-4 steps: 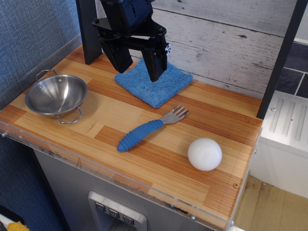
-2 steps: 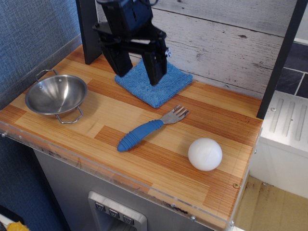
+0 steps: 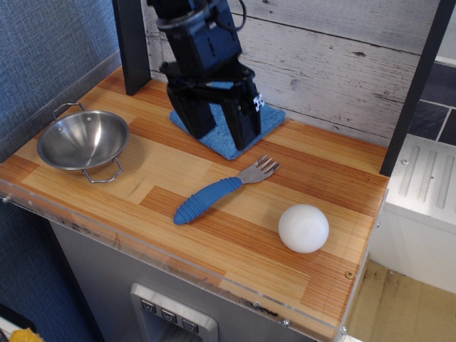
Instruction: Place the white vegetable in front of the silver bowl.
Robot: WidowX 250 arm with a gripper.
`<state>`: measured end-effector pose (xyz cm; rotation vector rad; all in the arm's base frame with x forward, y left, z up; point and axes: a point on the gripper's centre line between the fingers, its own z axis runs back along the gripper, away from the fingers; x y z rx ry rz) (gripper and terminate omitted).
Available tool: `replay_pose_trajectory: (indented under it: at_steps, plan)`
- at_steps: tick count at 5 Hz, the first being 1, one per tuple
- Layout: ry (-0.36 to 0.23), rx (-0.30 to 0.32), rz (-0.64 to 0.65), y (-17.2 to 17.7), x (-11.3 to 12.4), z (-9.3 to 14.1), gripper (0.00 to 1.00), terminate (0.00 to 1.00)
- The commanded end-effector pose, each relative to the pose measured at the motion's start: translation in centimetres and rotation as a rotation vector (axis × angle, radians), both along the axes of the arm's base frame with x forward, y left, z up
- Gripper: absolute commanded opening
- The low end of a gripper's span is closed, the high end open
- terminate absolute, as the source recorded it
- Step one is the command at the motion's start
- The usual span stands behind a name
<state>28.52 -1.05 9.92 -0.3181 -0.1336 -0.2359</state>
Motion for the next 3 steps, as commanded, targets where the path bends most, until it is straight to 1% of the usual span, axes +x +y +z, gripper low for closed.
replay_pose_trajectory:
  at_steps: [1,2,3]
  plan:
    - [0.01,-0.054,-0.165,-2.1,-0.7,-1.9,1.0,0.0]
    - [0.009,-0.062,-0.237,-3.0,-0.7,-3.3,1.0,0.0]
    - [-0.002,-0.088,-0.269,-4.2,-0.4,-4.4,1.0,0.0]
